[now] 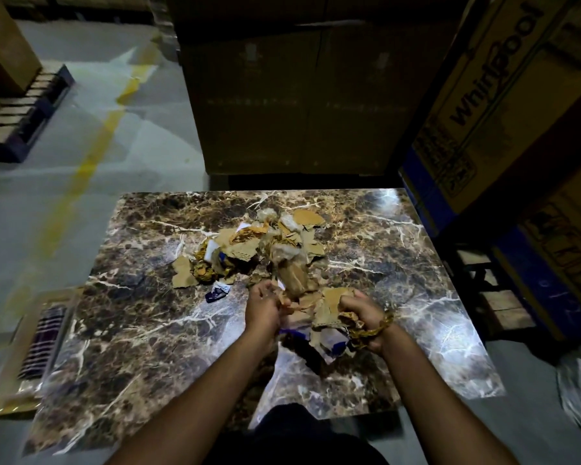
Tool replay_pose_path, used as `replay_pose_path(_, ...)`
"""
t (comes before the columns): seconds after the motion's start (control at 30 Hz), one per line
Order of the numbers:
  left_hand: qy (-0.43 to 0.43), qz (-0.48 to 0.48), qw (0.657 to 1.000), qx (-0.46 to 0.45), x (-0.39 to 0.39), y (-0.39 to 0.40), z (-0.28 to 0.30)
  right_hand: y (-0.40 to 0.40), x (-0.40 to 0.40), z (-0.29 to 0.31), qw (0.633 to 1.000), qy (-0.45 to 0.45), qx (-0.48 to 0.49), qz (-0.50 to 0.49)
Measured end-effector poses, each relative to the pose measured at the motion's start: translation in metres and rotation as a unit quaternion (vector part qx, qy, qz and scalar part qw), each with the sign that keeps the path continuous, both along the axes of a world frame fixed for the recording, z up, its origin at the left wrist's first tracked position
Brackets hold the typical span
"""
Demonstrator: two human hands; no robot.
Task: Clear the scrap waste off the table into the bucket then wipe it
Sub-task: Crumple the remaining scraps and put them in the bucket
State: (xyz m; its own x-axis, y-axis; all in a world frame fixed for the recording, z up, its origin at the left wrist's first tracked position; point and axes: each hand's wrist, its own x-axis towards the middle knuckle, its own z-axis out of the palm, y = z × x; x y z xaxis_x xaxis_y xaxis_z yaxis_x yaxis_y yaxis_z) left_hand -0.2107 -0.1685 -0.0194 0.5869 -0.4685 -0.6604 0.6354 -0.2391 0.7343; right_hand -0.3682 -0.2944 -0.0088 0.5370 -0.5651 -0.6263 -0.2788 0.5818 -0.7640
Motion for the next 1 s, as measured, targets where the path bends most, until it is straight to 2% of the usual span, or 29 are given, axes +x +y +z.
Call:
replay_pose_path(0.1,-0.096,0.02,0.993,0.06,0.0,0.006,-0.006,-0.007,-0.002,0.0,0.998,0.029,-0.057,-0.016)
replay_pose_path(0.2,-0.285,-0.027,0.948,0.137,0.006,0.016,-0.01,-0.01,-0.004,-0.004,0.994,0.033,-0.1,-0.031)
replay_pose_path(0.27,-0.362,-0.027,0.922,0.135,0.007,0.022,-0.005,-0.008,-0.002,-0.006,0.99,0.033,-0.13,-0.037)
replay_pose_path(0.33,-0.412,-0.044,0.905,0.092,0.01,0.025,0.001,-0.004,0.001,-0.004,0.987,0.019,-0.155,-0.044)
replay_pose_path(0.37,-0.4,-0.062,0.913,0.046,0.011,0.025,0.004,0.0,0.003,-0.001,0.986,0.011,-0.161,-0.044)
replay_pose_path(0.43,-0.318,-0.086,0.942,-0.059,0.009,0.023,0.015,0.007,0.009,0.004,0.986,-0.003,-0.165,-0.035)
replay_pose_path(0.57,-0.203,-0.103,0.96,-0.16,0.0,0.015,0.029,0.019,0.019,0.007,0.983,-0.044,-0.179,0.017)
replay_pose_path(0.73,-0.129,-0.147,0.96,-0.201,-0.006,0.004,0.033,0.027,0.029,0.006,0.968,-0.086,-0.194,0.136)
replay_pose_path(0.9,-0.066,-0.143,0.971,-0.178,0.005,-0.006,0.035,0.023,0.037,0.018,0.953,-0.079,-0.196,0.217)
replay_pose_path(1.0,-0.103,-0.182,0.966,-0.149,0.015,-0.011,0.033,0.022,0.041,0.017,0.957,-0.09,-0.174,0.214)
